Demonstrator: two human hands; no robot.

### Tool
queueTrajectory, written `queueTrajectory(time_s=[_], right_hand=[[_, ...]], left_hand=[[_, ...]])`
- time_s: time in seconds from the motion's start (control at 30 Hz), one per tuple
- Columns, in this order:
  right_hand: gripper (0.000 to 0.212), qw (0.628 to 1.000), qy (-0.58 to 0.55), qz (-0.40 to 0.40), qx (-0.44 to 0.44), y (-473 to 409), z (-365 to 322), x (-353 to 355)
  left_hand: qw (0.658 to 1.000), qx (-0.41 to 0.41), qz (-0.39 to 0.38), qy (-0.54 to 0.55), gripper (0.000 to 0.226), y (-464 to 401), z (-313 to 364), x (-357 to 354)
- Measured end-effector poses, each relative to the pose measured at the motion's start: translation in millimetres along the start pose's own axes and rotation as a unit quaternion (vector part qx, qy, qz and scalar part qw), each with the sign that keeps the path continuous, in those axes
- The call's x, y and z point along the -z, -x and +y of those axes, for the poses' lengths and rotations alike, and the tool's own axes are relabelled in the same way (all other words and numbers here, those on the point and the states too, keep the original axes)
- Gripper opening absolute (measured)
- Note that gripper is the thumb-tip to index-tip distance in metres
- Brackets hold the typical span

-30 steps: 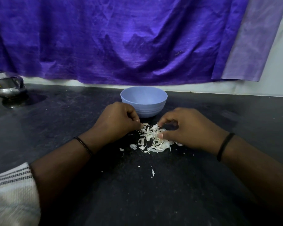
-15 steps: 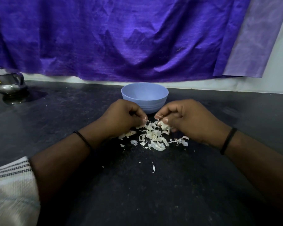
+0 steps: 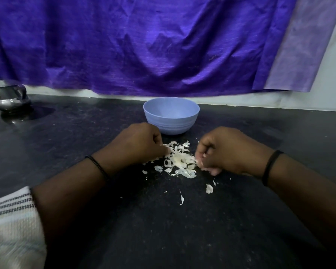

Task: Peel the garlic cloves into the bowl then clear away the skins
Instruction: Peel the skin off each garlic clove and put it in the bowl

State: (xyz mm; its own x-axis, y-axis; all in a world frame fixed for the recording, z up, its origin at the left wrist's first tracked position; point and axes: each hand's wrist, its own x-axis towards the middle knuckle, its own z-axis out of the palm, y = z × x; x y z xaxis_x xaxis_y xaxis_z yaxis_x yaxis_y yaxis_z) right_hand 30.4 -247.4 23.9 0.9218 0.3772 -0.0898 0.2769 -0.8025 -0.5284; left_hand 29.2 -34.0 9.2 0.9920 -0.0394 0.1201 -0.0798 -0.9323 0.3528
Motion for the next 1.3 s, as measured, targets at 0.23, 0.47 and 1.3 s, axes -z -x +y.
queueTrajectory(time_s=[0.23, 0.47, 1.3], right_hand=[[0.021, 0.988, -0.035, 0.110, 0.106, -7, 4, -6], [0.038, 0.982, 0.040, 0.059, 0.174, -16, 9, -28], [0.012, 0.982, -0.021, 0.069, 0.174, -5, 2, -2]], left_hand=[[0.989, -0.019, 0.032, 0.145, 0.007, -2, -1, -4], [0.994, -0.103, -0.002, 0.042, 0.020, 0, 1, -6], [0.980, -0.077, 0.003, 0.185, 0.010, 3, 4, 5]])
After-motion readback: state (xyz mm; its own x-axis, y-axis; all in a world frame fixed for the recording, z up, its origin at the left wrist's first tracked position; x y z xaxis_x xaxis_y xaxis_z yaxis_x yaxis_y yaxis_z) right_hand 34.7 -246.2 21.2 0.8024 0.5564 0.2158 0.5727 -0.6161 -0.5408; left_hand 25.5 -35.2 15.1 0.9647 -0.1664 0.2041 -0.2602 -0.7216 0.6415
